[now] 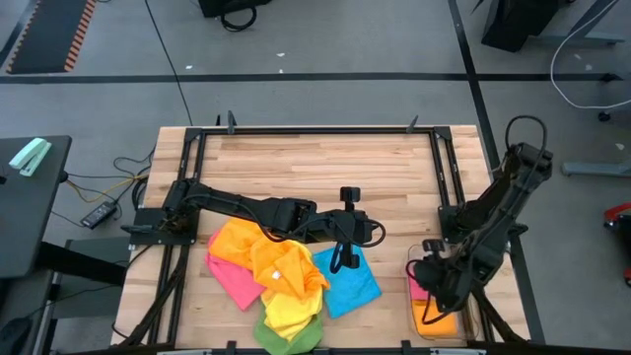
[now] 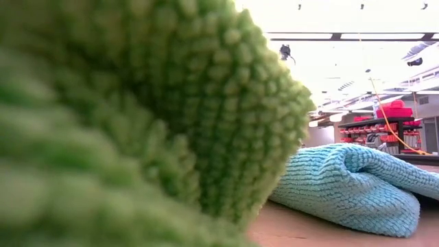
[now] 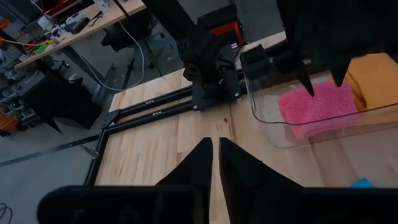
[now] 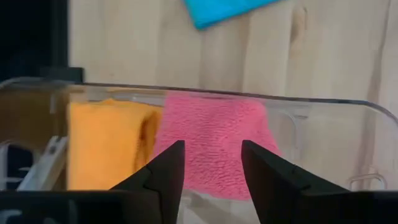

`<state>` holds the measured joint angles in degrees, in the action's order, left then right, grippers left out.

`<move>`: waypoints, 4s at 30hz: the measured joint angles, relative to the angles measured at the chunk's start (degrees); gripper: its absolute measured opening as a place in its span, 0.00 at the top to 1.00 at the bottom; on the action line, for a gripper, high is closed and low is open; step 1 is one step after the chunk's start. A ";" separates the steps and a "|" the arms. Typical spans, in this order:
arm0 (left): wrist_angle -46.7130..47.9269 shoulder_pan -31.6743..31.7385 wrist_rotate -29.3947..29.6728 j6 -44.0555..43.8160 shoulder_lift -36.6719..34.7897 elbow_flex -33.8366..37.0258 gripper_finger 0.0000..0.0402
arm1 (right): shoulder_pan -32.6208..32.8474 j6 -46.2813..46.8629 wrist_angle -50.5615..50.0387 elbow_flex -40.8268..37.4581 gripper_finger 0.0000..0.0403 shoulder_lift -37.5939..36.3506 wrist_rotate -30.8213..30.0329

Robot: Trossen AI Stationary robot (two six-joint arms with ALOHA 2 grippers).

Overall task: Fold microfiber towels
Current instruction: Put the folded pink towel into the transparent bin, then fold the blue towel

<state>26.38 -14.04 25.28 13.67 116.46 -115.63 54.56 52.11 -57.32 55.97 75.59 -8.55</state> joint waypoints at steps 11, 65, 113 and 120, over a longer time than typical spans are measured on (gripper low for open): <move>0.06 0.00 0.00 -0.02 0.00 -0.02 0.98 | -1.28 1.52 1.50 0.00 0.62 4.89 0.68; 5.82 2.29 -8.39 -3.55 10.71 -0.07 0.98 | 0.20 -18.07 -3.96 -2.45 0.71 -24.30 -16.60; 17.44 11.48 -28.71 4.04 23.09 -0.11 0.74 | -29.02 -20.79 18.30 -6.71 0.71 -10.22 -20.94; 18.18 12.37 -44.76 6.16 22.77 0.02 0.77 | -30.76 -23.75 18.31 -6.71 0.71 -10.40 -20.86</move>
<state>44.56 -1.67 -19.49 19.83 139.23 -115.61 23.80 28.36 -39.00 49.25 65.19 -29.41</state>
